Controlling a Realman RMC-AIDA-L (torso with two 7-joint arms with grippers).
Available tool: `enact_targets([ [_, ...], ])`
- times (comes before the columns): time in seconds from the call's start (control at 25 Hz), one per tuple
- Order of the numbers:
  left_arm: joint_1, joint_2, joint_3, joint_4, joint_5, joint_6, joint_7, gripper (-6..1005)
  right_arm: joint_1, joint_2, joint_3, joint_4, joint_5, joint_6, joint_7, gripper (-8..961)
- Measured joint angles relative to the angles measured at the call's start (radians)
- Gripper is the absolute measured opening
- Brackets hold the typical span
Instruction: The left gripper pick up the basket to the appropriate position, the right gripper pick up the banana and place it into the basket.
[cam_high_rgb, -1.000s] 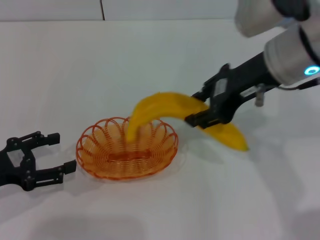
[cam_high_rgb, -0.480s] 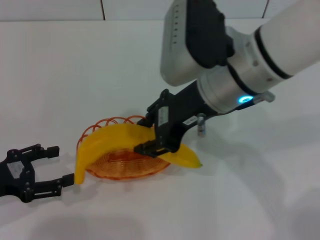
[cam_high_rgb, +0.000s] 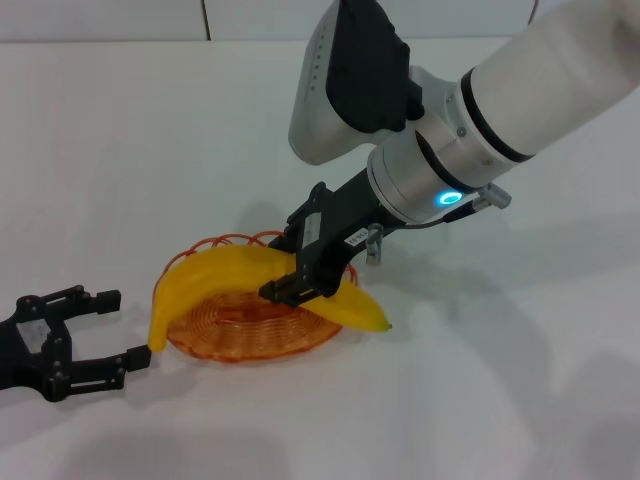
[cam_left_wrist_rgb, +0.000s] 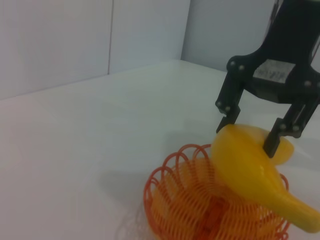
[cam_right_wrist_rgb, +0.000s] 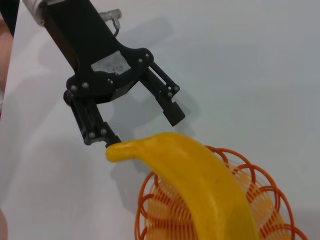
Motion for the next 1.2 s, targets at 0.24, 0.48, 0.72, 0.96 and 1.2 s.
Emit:
enact_targets([
  [0.24, 0.000, 0.000, 0.000, 0.000, 0.000, 0.000, 0.000, 867, 0.006, -0.002, 0.006, 0.032, 0.026, 0.005, -0.019, 654],
  [0.48, -0.002, -0.001, 0.000, 0.000, 0.000, 0.000, -0.009, 865, 0.013, -0.003, 0.020, 0.072, 0.063, 0.007, -0.054, 672],
  [0.72, -0.002, -0.001, 0.000, 0.000, 0.000, 0.000, -0.010, 863, 0.007, -0.005, 0.064, 0.069, 0.065, 0.006, -0.055, 702],
  [0.96, 0.001, -0.002, 0.000, 0.000, 0.000, 0.000, -0.010, 861, 0.004, -0.007, 0.084, 0.061, 0.065, -0.008, -0.055, 768],
  [1.2, 0.008, -0.001, -0.006, 0.000, 0.015, 0.000, -0.007, 860, -0.088, -0.015, 0.237, -0.038, 0.057, -0.110, -0.073, 766],
])
